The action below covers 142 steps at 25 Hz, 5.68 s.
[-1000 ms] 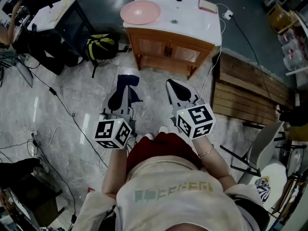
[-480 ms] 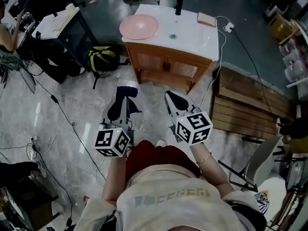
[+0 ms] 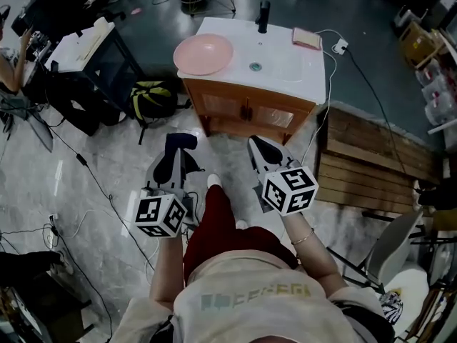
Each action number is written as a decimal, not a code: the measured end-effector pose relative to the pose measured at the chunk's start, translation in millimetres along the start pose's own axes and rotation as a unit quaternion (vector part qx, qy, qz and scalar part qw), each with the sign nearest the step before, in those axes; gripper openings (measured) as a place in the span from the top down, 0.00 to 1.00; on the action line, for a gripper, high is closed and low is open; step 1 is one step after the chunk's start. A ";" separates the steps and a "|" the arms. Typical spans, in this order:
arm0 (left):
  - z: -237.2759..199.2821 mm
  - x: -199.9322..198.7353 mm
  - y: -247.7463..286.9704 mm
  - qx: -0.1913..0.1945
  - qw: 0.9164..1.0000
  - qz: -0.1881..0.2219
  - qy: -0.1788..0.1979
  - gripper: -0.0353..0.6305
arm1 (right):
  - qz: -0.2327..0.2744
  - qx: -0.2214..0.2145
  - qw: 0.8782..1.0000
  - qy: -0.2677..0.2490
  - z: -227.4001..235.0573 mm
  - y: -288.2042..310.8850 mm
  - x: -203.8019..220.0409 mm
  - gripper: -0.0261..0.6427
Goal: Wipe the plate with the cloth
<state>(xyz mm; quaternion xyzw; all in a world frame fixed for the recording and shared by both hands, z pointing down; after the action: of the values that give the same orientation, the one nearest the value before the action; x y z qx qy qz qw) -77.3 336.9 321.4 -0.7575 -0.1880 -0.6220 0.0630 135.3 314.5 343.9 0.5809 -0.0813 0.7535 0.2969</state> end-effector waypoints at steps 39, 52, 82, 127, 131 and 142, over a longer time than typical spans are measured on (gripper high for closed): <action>-219.1 -101.0 328.1 0.027 1.000 0.007 -0.014 0.89 | -0.114 0.106 0.987 0.043 173.1 358.5 -90.0 0.87; -208.1 -119.3 403.6 0.018 1.000 0.015 -0.009 0.89 | -0.226 0.055 0.971 0.047 241.9 424.7 -68.4 0.62; -174.5 -91.1 500.6 0.091 0.994 -0.058 -0.016 0.89 | -0.299 0.054 0.953 0.000 261.8 471.4 -50.3 0.86; -228.9 11.1 551.6 0.030 0.937 -0.305 0.164 0.89 | -0.290 0.077 0.951 -0.078 250.4 472.8 -50.6 0.86; -247.3 2.8 536.6 0.010 0.939 -0.307 0.156 0.88 | -0.289 0.081 0.950 -0.085 249.2 470.8 -51.3 0.86; -274.1 -38.9 474.9 -0.041 0.954 -0.260 0.144 0.89 | -0.282 0.099 0.950 -0.093 241.3 466.0 -51.5 0.86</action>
<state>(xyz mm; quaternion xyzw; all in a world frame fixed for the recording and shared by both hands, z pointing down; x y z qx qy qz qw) -162.7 -198.9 409.4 -0.5863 -0.3418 -0.7268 -0.1057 90.0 -194.1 475.3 0.6740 0.1337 0.5857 0.4298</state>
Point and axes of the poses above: the fingertips, and each gripper's own axes: y forward along the fingers, z to its right, x out of its underside, the point moved 4 cm from there along -y, backward along the fingers
